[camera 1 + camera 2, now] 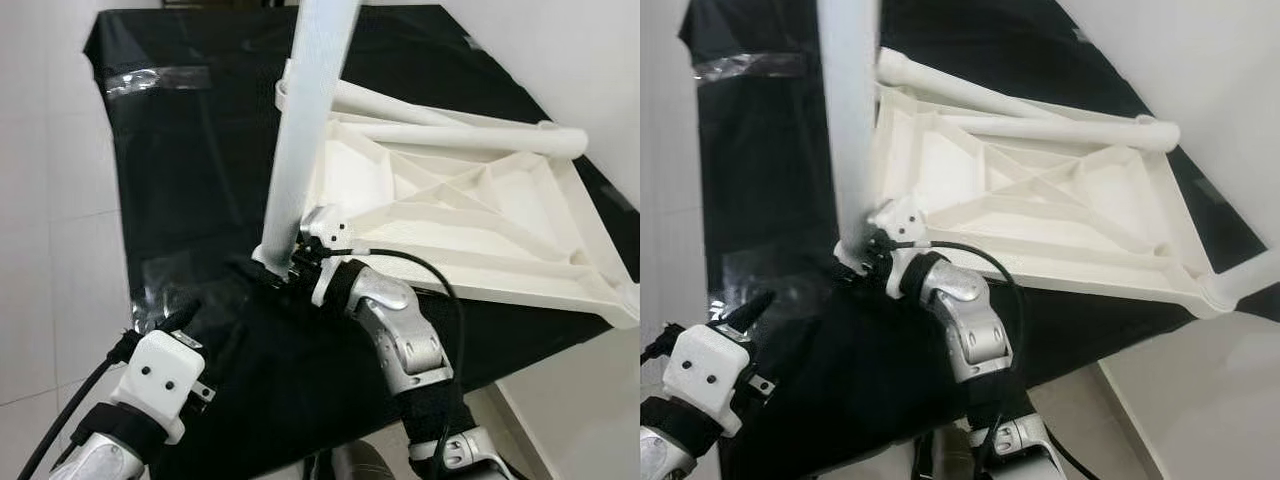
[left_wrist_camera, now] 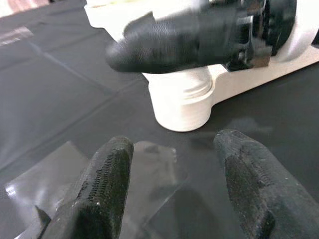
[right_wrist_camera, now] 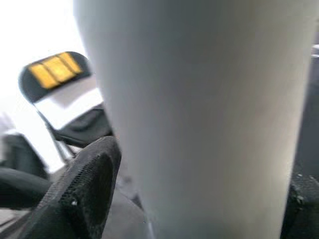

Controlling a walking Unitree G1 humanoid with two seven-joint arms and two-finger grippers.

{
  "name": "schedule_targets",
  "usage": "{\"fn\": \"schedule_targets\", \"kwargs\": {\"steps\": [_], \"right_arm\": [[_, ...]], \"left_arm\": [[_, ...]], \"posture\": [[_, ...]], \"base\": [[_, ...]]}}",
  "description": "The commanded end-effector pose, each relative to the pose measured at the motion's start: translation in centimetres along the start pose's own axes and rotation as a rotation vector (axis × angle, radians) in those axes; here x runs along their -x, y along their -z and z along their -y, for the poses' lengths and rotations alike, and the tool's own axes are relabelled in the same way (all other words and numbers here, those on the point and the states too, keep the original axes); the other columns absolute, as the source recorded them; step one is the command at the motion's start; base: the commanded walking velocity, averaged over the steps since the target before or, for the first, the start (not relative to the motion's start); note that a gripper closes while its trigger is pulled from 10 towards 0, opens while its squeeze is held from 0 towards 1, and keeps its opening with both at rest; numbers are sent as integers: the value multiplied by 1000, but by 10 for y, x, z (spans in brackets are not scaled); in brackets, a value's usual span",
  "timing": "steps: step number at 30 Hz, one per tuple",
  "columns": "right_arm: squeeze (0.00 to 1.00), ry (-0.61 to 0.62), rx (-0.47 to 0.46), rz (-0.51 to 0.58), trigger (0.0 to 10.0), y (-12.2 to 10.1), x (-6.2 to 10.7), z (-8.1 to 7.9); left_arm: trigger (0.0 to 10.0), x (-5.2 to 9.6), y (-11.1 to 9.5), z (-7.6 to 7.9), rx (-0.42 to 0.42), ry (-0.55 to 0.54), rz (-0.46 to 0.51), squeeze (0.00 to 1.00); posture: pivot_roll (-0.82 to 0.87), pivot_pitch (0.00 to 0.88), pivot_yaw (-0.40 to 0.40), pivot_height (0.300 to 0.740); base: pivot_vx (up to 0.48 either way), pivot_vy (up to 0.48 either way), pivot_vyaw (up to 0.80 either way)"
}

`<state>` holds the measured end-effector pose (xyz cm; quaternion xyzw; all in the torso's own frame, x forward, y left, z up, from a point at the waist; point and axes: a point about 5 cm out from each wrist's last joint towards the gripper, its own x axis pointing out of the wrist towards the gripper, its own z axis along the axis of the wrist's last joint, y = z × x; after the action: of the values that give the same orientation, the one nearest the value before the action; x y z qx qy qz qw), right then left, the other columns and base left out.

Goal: Building children table

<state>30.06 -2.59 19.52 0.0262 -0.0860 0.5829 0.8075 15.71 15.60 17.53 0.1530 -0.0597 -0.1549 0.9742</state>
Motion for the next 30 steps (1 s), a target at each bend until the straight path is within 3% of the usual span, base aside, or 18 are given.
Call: {"fn": "schedule_targets", "kwargs": {"steps": [1,3,7,10,14,15,17,26,30], "right_arm": [[0,-167,26,23,10000,-9,-6,-8],[0,-280,58,15,10000,-14,-5,-2],[0,-336,70,-2,10000,-14,-5,0],[0,-536,39,-81,10000,-10,-8,11],[0,-553,36,-111,10000,-9,-14,16],[0,-563,32,-117,588,-9,-18,17],[0,-585,24,-124,0,-9,-22,19],[0,-559,22,-152,0,0,-19,25],[0,-374,57,-136,0,5,-7,34]], "left_arm": [[10000,0,4,5,20,20,-15,0],[10000,0,3,5,19,16,-13,0],[10000,-1,3,5,19,15,-13,0],[10000,-2,4,6,12,14,-15,0],[10000,-2,3,5,9,13,-15,0],[10000,-2,3,5,8,11,-15,0],[10000,-1,3,5,5,7,-15,0],[10000,0,3,5,4,-2,-17,0],[10000,0,2,5,11,0,-16,0]], "posture": [[311,261,-180,740],[313,262,-180,740],[318,260,-183,740],[333,256,-189,740],[336,257,-191,740],[336,257,-191,740],[347,256,-191,740],[321,259,-191,740],[303,267,-195,740]], "base": [[0,0,0],[0,0,0],[0,0,0],[0,0,0],[0,0,0],[0,0,0],[0,0,0],[0,0,0],[0,0,0]]}}
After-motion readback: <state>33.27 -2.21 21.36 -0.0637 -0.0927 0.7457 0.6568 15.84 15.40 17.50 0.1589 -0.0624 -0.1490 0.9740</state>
